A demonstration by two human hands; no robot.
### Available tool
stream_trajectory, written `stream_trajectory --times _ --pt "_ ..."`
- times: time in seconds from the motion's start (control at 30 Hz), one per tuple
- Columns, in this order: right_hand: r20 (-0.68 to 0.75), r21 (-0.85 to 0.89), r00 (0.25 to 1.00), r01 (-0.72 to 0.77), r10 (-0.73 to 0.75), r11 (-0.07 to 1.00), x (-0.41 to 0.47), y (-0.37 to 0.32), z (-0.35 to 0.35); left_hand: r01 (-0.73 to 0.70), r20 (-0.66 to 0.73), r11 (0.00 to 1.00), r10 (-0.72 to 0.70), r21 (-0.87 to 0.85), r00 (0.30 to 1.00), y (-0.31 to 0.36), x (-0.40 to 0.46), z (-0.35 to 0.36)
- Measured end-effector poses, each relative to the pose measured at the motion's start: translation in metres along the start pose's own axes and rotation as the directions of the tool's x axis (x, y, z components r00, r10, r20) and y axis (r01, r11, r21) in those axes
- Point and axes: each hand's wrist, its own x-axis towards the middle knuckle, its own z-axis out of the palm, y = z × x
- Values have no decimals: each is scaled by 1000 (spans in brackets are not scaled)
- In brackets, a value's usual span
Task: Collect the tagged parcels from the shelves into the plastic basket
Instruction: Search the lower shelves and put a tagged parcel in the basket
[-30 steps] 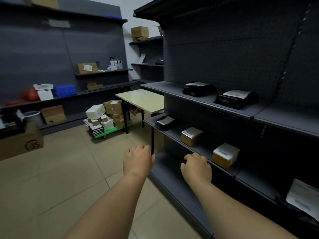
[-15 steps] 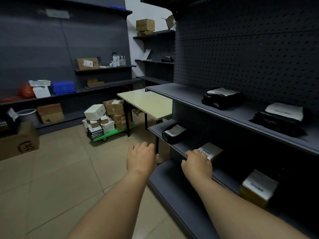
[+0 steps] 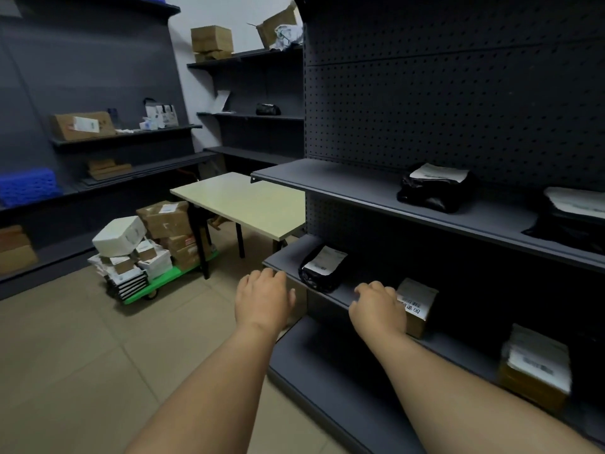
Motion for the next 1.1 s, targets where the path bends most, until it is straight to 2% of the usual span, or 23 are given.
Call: stream_trajectory --times 0.27,0.47,0.77,1.1 --pt "-71 6 979 -189 189 982 29 -81 27 -188 -21 982 188 -11 982 -83 79 18" --pt "-84 -14 959 -274 272 962 46 -103 49 -286 -1 957 286 -45 958 -108 119 42" --pt "-99 -2 935 -343 341 939 93 -111 85 -374 24 924 377 -85 926 -105 177 88" --pt "-133 25 886 -444 443 896 185 -103 106 -463 29 875 471 -141 881 -74 275 133"
